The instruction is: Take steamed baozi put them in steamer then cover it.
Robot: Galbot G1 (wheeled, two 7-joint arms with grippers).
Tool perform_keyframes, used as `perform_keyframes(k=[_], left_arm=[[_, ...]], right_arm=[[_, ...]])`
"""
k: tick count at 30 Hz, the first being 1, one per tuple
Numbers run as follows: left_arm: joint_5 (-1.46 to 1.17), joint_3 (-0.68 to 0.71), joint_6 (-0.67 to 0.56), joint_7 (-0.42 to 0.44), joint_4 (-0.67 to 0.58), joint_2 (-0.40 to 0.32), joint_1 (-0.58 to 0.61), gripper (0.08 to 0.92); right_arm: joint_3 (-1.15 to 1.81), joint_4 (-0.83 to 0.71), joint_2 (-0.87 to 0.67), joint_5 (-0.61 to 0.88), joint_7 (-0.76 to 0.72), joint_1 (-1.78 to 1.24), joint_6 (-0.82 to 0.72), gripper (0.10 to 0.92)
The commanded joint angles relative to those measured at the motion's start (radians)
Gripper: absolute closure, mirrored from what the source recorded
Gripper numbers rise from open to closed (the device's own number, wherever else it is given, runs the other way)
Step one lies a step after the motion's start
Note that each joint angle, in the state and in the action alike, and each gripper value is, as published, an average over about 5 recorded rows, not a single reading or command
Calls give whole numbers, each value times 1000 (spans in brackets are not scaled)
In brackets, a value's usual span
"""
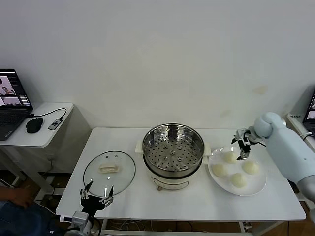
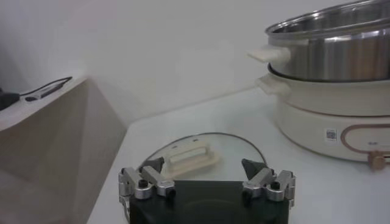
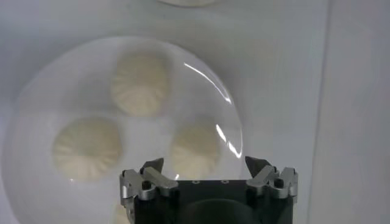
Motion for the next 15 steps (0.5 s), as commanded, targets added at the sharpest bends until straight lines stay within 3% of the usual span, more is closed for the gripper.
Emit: perform_keyframes(k=[1, 15], left_arm=[[0, 1, -1, 0, 1, 0, 0, 177], [1, 4, -1, 2, 7, 4, 4, 177]], right_arm=[[-18, -94, 64, -73, 19, 32, 40, 203], [13, -155, 82, -87, 66, 15, 31, 203]])
